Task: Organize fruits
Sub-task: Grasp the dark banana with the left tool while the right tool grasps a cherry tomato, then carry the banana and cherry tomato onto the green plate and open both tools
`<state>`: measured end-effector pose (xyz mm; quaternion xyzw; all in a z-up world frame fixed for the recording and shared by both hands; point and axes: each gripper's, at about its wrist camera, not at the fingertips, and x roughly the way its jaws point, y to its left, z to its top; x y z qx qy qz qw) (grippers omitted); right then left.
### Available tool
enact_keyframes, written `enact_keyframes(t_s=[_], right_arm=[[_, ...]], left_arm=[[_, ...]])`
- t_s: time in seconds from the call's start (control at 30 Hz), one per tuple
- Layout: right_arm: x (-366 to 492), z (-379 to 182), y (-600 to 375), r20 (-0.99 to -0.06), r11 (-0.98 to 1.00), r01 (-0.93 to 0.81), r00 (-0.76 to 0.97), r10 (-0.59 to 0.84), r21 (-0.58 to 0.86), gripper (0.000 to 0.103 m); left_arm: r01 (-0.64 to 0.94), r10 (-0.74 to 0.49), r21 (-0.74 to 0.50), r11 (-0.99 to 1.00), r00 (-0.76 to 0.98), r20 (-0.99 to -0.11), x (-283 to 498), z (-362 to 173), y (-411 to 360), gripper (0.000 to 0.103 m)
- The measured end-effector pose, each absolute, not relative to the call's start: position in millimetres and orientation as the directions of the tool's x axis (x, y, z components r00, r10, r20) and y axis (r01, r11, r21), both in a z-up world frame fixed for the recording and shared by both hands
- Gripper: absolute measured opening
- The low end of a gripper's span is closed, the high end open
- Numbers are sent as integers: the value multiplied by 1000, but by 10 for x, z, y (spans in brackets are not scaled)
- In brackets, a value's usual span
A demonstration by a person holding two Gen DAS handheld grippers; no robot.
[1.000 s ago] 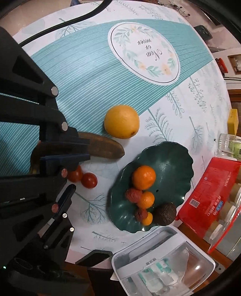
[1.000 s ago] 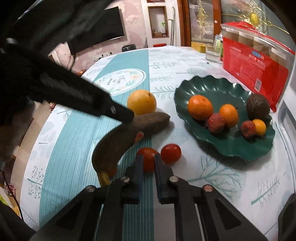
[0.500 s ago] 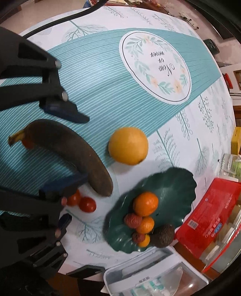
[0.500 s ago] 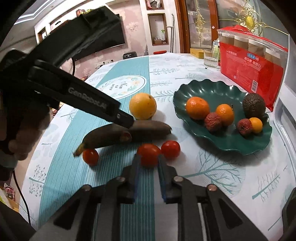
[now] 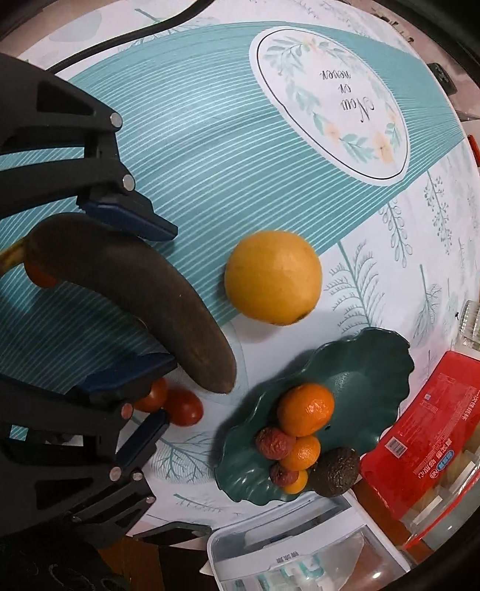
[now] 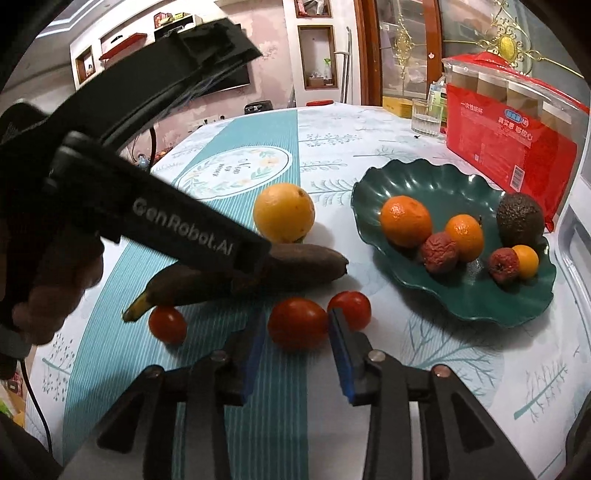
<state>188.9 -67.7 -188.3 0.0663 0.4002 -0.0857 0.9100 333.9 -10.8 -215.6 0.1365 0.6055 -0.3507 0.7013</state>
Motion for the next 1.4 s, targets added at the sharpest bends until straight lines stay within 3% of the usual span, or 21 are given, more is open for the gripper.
enact_keyframes(t_s=[0.27,0.53,0.9,1.4], right_arm=[[1995,-1989,-755,-773,972,224,628,-83,78,41],[1983,-1973,-753,-760,968,224,647,-60,115,37],[1804,-1881,-767,-762,946,275,646,-47,174,37],[1163,-1332,-698,-723,944,300,682,-111,139,37]], left_arm=[[684,-320,-220,696,20,-947,3332,-2187,-146,61],[693,-287,-178,699,43,-957,3262,-2187,-156,45],[673,-328,-202,712,64,-942,3158,-2120,-8,34],[626,-394,-193,756,200,-897,2856,-1390,244,33]])
